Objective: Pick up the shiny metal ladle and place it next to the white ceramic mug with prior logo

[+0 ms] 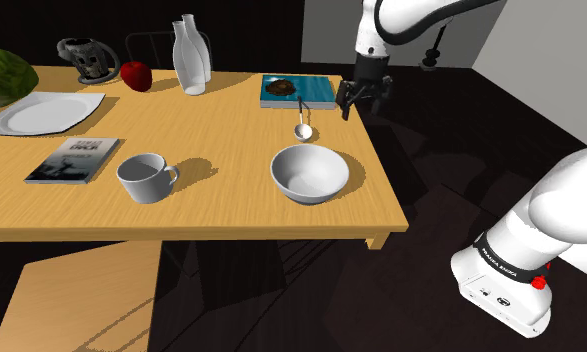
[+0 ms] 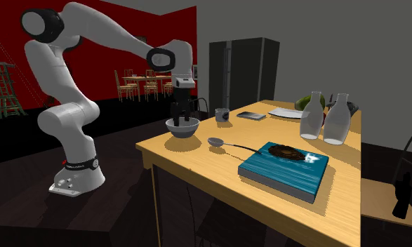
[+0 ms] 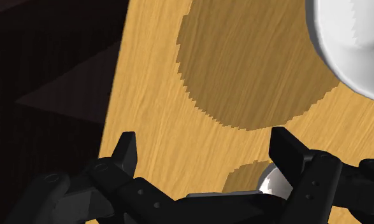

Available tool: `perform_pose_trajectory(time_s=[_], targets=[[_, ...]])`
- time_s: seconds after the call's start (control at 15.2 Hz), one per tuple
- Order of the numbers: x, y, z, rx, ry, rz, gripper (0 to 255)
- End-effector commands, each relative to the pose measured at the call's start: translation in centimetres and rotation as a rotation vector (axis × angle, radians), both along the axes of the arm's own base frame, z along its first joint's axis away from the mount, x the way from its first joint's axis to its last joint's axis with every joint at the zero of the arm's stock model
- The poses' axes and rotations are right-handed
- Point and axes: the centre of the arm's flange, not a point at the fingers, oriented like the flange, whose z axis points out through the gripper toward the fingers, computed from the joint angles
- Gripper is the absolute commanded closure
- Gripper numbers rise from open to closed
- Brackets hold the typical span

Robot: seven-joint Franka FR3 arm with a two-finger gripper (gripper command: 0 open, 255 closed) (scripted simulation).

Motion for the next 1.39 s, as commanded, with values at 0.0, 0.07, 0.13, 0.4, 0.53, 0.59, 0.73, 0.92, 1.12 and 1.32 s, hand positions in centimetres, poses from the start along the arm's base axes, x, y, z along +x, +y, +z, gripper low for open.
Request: perform_pose_trajectory(time_s=[0.0,0.07,0.13,0.4,0.53,0.59,0.73,0.92,1.12,1.32], targets=[[2.1,0.5,-1.2,0.006,-0.024,-0.034,0],[3.1,0.7,-1.7,0.009,-0.034,-0.05,0],[4.2,0.8,-2.1,0.012,-0.045,-0.066,0],[8.5,1.1,-3.8,0.022,-0.089,-0.131,0],[10.7,1.1,-4.5,0.028,-0.111,-0.163,0],[11.8,1.1,-4.9,0.03,-0.122,-0.179,0],[14.0,1.1,-5.6,0.036,-0.143,-0.211,0],[17.4,0.9,-6.5,0.043,-0.176,-0.26,0],[19.2,0.8,-7.5,0.047,-0.193,-0.285,0],[19.4,0.8,-9.1,0.047,-0.193,-0.285,0]])
